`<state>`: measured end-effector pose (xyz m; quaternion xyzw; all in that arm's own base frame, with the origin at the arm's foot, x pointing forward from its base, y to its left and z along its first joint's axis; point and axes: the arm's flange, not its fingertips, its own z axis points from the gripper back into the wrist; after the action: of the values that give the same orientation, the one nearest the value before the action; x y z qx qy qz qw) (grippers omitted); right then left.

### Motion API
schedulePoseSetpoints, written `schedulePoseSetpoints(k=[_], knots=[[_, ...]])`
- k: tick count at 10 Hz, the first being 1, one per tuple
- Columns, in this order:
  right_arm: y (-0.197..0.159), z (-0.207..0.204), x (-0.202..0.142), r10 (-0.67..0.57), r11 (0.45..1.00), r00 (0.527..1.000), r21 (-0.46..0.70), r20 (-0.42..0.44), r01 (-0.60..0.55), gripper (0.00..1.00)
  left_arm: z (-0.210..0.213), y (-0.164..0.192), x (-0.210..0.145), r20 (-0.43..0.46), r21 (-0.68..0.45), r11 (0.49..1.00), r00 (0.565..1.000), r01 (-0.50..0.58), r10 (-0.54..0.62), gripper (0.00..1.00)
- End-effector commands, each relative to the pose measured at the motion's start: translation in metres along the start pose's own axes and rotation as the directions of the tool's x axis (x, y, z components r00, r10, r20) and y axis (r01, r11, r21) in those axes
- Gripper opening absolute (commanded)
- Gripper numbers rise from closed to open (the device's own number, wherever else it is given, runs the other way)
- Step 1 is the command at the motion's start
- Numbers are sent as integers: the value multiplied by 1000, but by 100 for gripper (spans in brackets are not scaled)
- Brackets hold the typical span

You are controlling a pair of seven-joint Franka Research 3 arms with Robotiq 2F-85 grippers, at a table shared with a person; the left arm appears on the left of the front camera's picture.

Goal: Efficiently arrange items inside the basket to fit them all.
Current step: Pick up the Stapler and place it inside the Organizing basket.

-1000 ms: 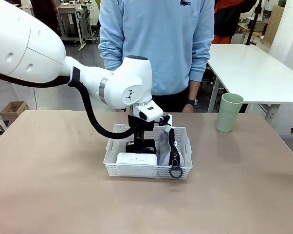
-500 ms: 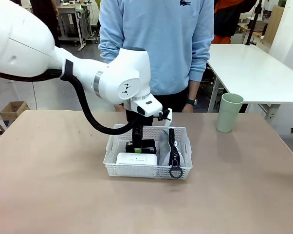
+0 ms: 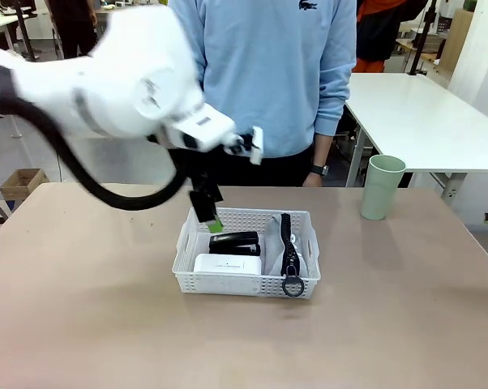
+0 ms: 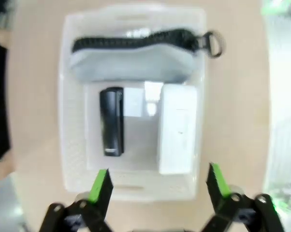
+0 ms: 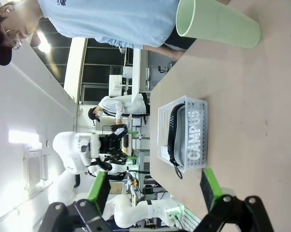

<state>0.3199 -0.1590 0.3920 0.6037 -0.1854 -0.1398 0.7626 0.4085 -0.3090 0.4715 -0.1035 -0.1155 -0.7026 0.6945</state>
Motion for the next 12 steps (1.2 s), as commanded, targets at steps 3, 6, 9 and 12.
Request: schedulePoseSetpoints(k=[3,6,9,12], knots=[[3,1,-1,-6,1000,1000,6,1,6,100,97,-37,-168,435,-315,920,826,-234,359,100],[3,1,-1,-6,1000,1000,6,1,6,100,134,-37,-324,675,-607,760,355,-230,647,100],[3,1,-1,-6,1000,1000,6,1,6,100,94,-9,-441,639,-751,626,11,-210,769,100],[3,1,-1,-6,1000,1000,6,1,6,100,100,-45,-443,635,-711,653,160,-259,755,100]])
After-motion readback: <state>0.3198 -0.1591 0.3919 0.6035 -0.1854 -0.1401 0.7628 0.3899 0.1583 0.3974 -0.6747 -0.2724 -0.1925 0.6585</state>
